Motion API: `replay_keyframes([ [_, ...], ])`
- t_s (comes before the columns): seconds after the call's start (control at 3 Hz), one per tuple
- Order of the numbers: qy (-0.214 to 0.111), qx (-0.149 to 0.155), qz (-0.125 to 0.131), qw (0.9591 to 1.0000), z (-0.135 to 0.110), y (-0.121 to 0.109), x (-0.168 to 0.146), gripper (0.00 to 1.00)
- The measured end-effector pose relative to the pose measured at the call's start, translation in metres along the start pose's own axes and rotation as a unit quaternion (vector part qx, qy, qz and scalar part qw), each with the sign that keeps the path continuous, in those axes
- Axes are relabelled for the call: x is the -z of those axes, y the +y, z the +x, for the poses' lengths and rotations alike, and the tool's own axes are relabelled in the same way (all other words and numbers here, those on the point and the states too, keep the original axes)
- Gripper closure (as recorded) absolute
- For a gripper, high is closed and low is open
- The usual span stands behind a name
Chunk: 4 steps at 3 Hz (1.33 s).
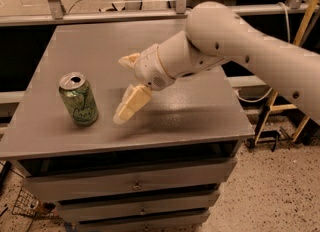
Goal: Knock green can over
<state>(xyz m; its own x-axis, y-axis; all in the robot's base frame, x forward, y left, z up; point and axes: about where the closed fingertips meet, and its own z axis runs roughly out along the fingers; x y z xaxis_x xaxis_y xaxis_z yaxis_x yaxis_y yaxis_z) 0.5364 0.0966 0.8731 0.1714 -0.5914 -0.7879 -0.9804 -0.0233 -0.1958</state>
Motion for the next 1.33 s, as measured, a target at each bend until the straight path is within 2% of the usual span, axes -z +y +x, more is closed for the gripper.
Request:
replay_keyframes([
  [0.33,-0.048,0.009,-0.018,0.9986,-0.014,0.001,-0.021,0.0],
  [0.67,-0.075,0.01,-0.042,0.9962,-0.025,0.006,-0.039,0.0],
  [1.33,-0.099,0.0,-0.071,0.9925,-0.039,0.019,-0.06,0.0],
])
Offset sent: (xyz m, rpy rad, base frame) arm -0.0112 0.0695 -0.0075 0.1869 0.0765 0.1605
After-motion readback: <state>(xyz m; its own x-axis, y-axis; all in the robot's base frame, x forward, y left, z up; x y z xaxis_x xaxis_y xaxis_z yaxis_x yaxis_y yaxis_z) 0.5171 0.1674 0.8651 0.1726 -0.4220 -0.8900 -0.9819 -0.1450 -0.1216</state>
